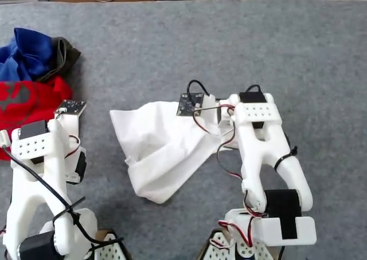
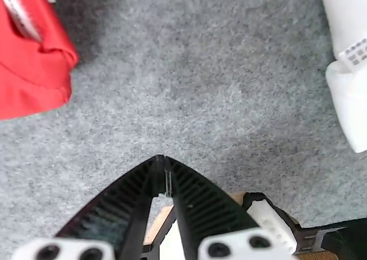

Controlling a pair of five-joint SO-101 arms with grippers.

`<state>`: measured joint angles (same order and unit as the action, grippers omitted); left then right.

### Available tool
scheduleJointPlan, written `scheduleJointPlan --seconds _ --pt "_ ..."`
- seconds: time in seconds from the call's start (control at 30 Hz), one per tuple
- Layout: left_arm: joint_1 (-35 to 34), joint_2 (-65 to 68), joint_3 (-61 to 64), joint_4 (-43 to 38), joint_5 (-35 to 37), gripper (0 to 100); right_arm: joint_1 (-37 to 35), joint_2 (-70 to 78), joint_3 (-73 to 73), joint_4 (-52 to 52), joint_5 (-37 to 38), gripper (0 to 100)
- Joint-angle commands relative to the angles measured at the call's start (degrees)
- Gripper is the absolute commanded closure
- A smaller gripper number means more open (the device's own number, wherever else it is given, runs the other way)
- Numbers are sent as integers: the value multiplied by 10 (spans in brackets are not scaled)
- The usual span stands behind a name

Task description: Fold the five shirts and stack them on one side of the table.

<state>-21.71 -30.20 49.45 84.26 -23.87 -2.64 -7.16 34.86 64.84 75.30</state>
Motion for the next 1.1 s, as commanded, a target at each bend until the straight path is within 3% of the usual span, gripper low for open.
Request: scheduleJointPlan --seconds 0.0,0.23,0.73,0.97,1.07 --pt "3 -9 -7 6 -4 971 11 -1 4 -10 5 820" --pt "2 -9 -7 6 -4 971 28 -3 1 30 6 800" --pt "3 -9 -7 6 -4 971 18 72 -8 -54 4 803" --pt "3 -9 -7 6 -4 971 26 75 -74 -15 3 979" --pt "3 -9 -7 6 -4 971 26 76 -105 9 3 972"
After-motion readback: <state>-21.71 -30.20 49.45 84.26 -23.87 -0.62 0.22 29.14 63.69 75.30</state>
